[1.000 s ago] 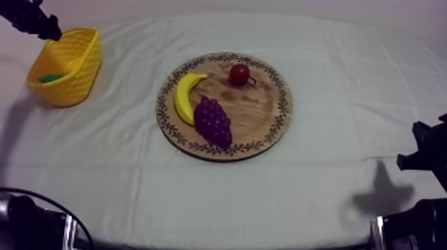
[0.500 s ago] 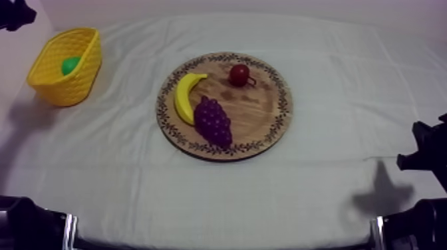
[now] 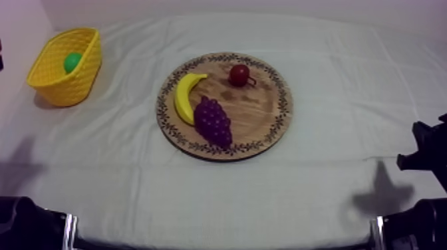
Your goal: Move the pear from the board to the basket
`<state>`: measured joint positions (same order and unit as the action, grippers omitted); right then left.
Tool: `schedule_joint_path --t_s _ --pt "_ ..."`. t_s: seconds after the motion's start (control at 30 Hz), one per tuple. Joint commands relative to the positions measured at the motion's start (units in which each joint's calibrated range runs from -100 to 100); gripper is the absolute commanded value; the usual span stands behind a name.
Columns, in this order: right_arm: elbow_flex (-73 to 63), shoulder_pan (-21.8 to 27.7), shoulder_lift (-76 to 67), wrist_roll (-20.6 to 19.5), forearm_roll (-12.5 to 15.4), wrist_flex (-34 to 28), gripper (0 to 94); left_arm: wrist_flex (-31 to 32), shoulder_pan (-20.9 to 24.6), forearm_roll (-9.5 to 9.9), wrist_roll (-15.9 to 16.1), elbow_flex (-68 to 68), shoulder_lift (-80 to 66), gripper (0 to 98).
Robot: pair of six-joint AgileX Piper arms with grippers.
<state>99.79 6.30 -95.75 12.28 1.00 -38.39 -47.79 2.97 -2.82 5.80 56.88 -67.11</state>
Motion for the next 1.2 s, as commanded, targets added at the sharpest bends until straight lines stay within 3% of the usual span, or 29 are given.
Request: schedule_joint_path --t_s 0.0,0.33,0.77,0.93,1.03,1.17 --pt "-0.01 -0.02 -0.01 -0.01 0.00 0.00 0.3 2.51 -0.15 -0.02 -1.15 10.31 -7.95 6.0" --pt "-0.01 -0.02 -0.01 0.00 0.00 0.00 0.3 7.06 -0.82 0.26 -3.42 30.48 -22.82 0.3" --pt "-0.01 -0.02 -0.01 -0.01 0.00 0.00 0.3 9.12 -2.86 2.00 -4.72 40.70 -32.41 0.2" --pt "-0.01 -0.02 -0.01 -0.03 0.00 0.00 0.3 11.34 -6.27 2.88 -2.57 41.61 -32.77 0.8" --pt "-0.01 -0.02 -0.01 -0.02 0.00 0.00 0.3 12.96 -8.06 4.00 -5.74 42.18 -32.85 0.3" --pt "-0.01 -0.02 -0.01 -0.01 0.00 0.00 0.3 13.69 -8.78 4.49 -12.49 42.47 -32.88 0.1"
